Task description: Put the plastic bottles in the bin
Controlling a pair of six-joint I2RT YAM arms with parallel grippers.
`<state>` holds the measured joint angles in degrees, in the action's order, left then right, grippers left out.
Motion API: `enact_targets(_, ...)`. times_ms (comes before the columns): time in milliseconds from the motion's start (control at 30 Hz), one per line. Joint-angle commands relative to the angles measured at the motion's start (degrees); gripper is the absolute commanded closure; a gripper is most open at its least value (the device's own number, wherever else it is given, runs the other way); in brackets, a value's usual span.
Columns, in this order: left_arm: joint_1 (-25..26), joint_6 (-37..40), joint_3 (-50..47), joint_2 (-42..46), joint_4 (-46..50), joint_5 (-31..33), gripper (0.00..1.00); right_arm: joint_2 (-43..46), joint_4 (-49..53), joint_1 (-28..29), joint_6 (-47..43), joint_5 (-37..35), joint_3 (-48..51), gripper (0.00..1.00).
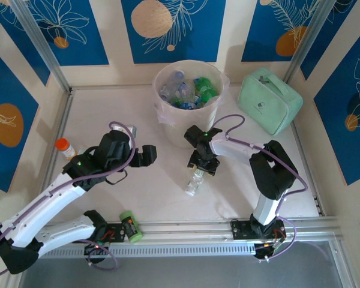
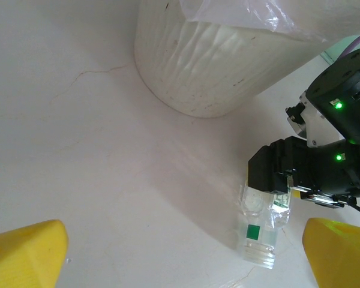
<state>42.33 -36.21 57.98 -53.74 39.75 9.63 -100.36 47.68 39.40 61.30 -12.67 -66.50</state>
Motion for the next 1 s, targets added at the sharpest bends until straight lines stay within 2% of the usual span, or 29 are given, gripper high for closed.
enact_targets(0,-1.0,-0.5,-0.1,0.0,0.2,-0.5,0.00,1.6,2.2,0.3,-0.3,0.4,-0.8,0.39)
enact_targets(167,-1.6,-0.2,0.3,-0.5,0.1,-0.9,0.00,5.7,2.9,1.2,-1.0,0.5,0.3,0.46)
enact_targets(367,-3.6,0.4,0.5,-0.4,-0.1,0.1,0.00,18.2,9.4,5.5,-3.8,-1.7,-0.7,0.51)
enact_targets(500,-6.0,0.1,0.6,-0.2,-1.0,-0.7,0.00,27.3,16.7,7.4,-8.8,-4.8,-11.6,0.51)
enact_targets(600,-7.3,0.0,1.1,-0.2,-1.4,-1.7,0.00,29.7,18.5,4.4,-14.6,-4.7,-22.9,0.51)
enact_targets(800,-8.6,-0.5,2.1,0.5,-0.3,-2.6,0.00,20.9,17.0,-8.7,-22.7,1.9,-45.2,0.52)
enact_targets(967,-9.8,-2.0,0.8,2.0,0.6,-3.1,0.00,5.3,19.3,-15.5,-25.7,7.7,-65.6,0.52)
